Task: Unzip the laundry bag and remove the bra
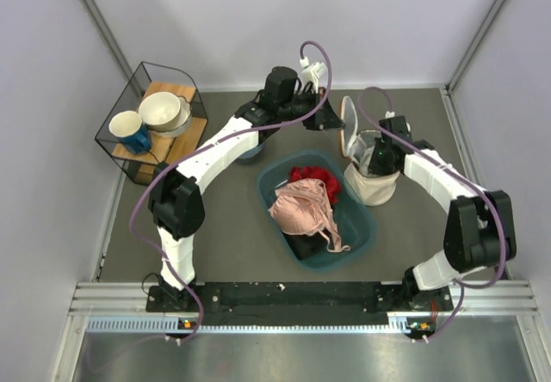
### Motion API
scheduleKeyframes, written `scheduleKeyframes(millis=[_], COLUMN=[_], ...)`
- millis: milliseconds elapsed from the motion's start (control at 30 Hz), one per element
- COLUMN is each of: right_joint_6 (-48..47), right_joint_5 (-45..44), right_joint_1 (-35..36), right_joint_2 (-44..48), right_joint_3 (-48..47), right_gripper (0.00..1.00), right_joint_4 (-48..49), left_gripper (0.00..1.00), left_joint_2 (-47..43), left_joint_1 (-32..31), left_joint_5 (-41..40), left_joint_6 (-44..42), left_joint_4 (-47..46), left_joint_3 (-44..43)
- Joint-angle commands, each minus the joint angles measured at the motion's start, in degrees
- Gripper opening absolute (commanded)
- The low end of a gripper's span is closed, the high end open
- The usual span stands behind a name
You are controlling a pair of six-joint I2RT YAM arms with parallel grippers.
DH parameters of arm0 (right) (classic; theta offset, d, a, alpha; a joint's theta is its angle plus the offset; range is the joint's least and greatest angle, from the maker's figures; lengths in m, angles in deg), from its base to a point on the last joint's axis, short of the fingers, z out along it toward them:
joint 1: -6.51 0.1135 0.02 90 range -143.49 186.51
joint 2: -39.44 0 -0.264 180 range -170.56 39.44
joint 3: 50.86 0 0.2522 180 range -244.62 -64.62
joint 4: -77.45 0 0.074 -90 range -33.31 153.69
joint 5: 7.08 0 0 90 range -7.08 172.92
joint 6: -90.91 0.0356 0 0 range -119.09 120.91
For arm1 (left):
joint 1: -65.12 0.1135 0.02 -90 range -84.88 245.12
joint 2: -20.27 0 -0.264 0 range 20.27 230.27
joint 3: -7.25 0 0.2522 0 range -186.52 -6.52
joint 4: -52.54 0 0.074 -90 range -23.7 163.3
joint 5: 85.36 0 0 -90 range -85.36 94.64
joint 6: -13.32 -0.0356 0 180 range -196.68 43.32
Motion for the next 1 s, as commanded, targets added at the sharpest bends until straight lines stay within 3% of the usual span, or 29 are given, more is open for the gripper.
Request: scheduleKeyframes(millis=[0, 200, 633, 967], right_joint_6=[-0.5, -1.3, 1.5, 1.7], right_joint_5=[2.3, 7.7, 17.0, 35.9], right_joint_1=[-0.2, -0.2, -0.2, -0.1], right_joint_2=[12.3, 25.2, 29.9, 30.7], right_joint_3=[-3.1, -13.3, -24.7, -32.6], right_gripper=[0.00, 0.00, 0.00, 0.00], right_joint_4=[1.5, 1.9, 1.1, 3.3], left_gripper=[0.00, 0.00, 0.00, 0.00], left_joint_2=[-2.4, -1.1, -0.1, 2.2], left_joint_1=[-0.1, -0.1, -0.2, -0.2], left_joint_5=[-0.7, -0.2, -1.2, -1.9], left_joint_6=[-1.9, -1.4, -2.1, -2.0], left_joint_4=[-1.1, -1.1, -0.3, 0.0], left_joint_3=[0.7, -0.3, -0.9, -1.9])
